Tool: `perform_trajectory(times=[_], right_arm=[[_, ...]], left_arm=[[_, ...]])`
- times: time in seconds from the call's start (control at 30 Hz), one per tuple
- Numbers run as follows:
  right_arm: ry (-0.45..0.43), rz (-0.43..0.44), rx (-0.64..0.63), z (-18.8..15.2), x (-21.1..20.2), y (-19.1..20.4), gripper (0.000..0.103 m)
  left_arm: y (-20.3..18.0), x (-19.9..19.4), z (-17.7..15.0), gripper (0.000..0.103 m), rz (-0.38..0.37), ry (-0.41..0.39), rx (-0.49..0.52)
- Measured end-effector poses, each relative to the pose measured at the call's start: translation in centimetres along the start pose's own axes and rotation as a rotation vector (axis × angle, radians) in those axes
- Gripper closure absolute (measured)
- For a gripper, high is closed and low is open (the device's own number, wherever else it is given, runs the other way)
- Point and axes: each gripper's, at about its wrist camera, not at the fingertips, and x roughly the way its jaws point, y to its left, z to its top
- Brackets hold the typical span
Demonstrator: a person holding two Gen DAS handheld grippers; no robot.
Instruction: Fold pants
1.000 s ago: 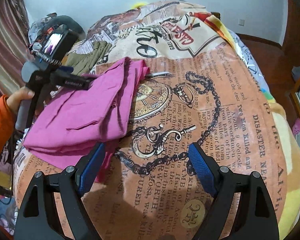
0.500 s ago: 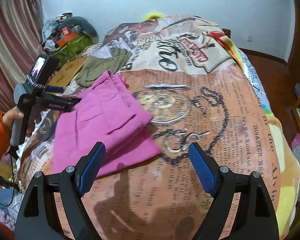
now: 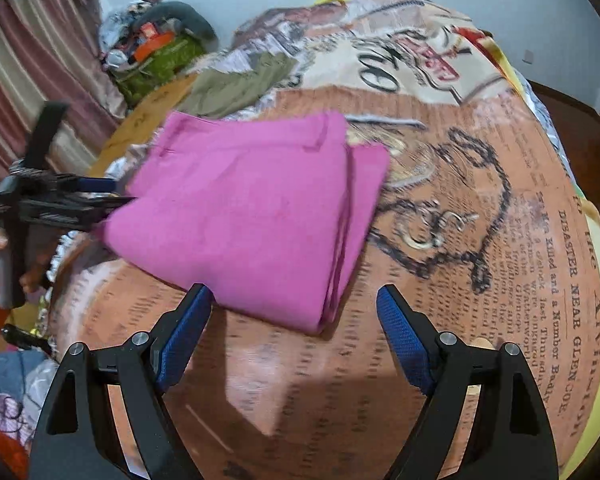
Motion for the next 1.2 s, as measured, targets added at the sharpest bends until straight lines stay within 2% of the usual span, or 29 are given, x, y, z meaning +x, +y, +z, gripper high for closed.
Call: perform_trajectory(times=[0.07,0.23,0.47,0.63,0.8,0.87,0.93,1.03,1.1,1.2], right_arm=[[0.0,-0.027,0.013,0.0,0.1,-0.9,0.022],[-0.004,-0.005,0.036,-0.1,-0.9,-1.8,0.022],[-0.06,-0.011,0.013,1.3,-2.5,-1.8,0.021],[-0.102,-0.019,-0.016,3.5,-2.6,-1.8,0.021],[-0.15,-0.016,-0.091,5.7,-1.9,-1.1,0.021],[-0.154,-0.009,-0.11,6.4,-1.3,-0.9,0.021],[-0.155,-0.003,-0.123,7.1,-0.5,-0.7,0.025],[-0.142,-0.011,-0.131,8.0,0.9,-0.7,0.033],[-0.118,-0.001,-0.133,8.4,1.9,-0.8,0.045],[-0.071,0.016,-0.123,8.9,3.7,-1.0,0.051]], left_arm=[[-0.4,-0.3,-0.2,0.001,0.023,-0.025,0.026],[0.7,-0.9,-1.0,0.001,0.042,-0.044,0.038],[3.4,-1.2,-1.1,0.001,0.069,-0.027,-0.032],[2.8,-3.2,0.5,0.001,0.103,-0.126,-0.014],[1.3,-3.8,2.7,0.002,0.073,-0.194,0.007],[0.6,-3.5,3.5,0.01,0.06,-0.2,0.02],[-0.1,-2.8,4.3,0.026,0.047,-0.184,0.039],[-0.7,-1.7,5.3,0.036,0.017,-0.171,0.032],[-0.7,-1.0,5.9,0.041,-0.008,-0.159,0.019],[-0.5,0.0,6.3,0.051,-0.063,-0.133,-0.005]])
